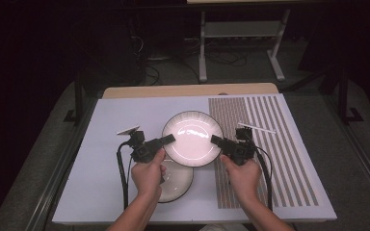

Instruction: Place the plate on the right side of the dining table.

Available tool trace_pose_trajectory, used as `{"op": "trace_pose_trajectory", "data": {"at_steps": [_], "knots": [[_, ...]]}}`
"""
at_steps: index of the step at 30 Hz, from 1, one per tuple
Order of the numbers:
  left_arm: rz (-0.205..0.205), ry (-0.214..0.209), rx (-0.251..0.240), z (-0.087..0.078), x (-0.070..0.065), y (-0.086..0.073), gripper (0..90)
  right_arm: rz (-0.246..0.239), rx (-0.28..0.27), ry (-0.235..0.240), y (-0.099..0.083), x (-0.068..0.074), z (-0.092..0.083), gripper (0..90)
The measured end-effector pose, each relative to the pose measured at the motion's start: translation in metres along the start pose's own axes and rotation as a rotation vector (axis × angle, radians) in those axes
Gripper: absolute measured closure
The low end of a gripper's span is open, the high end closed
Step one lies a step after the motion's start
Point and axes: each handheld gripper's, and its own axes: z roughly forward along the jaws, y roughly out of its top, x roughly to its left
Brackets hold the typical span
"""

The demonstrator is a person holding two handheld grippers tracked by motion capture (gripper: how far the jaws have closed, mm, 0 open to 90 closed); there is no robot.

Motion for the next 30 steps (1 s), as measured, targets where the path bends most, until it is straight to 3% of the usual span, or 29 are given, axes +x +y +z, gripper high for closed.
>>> {"op": "trace_pose_trajectory", "data": {"at_steps": [17, 30], "knots": [[0.018, -0.033, 0.047, 0.031, -0.016, -0.008, 78.4, 0.029, -0.024, -0.047, 0.006, -0.024, -0.019, 71.3], [0.057, -0.052, 0.09, 0.064, -0.033, -0.018, 78.4, 0.066, -0.057, -0.096, 0.009, -0.053, -0.035, 71.1]]}}
